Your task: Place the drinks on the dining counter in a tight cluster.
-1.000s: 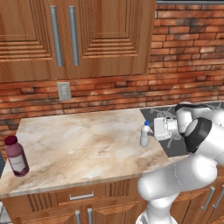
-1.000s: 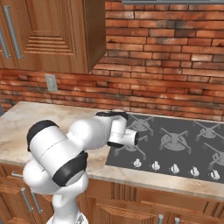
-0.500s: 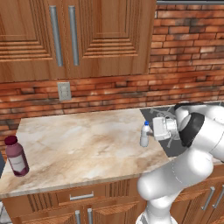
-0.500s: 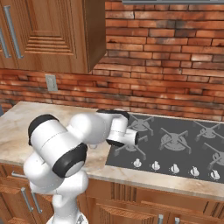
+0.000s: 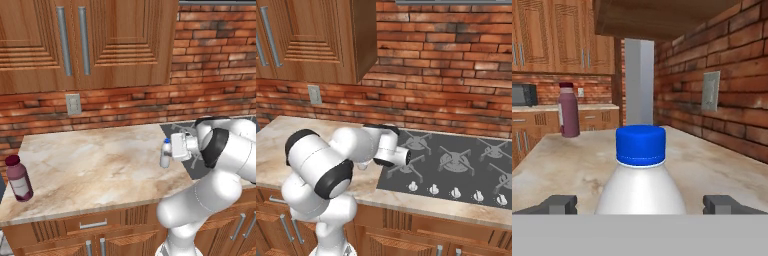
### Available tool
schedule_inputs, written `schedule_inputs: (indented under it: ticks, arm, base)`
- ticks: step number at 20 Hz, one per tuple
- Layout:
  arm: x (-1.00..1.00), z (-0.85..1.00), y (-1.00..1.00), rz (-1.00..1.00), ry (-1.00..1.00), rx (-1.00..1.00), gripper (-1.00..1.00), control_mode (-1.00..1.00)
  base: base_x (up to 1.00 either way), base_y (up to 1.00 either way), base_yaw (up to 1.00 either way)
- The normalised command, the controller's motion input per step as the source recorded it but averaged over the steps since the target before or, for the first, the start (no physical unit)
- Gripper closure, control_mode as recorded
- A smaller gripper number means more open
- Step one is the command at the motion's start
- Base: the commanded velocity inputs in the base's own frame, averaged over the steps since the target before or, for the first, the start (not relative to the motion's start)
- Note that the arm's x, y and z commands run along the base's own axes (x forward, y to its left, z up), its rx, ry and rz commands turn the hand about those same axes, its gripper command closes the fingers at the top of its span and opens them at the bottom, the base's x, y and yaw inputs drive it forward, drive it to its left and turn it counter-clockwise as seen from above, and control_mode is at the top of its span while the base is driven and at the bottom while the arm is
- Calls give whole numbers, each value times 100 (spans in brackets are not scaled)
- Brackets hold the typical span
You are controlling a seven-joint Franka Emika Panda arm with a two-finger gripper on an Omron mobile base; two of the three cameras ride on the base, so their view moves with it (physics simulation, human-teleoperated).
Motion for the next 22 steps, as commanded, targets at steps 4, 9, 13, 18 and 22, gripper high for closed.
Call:
schedule_inputs:
  ticks: [4,9,13,18,22]
  arm:
    - [1,-1,6,0,0,0,100,-100]
    - [-3,2,0,0,0,0,100,-100]
    - [-24,36,0,1,-5,0,100,-100]
    - [-31,40,0,1,-2,0,100,-100]
    - [-37,42,0,0,0,0,100,-100]
  base:
    - [0,0,0]
    - [0,0,0]
    - [0,0,0]
    - [0,0,0]
    - [0,0,0]
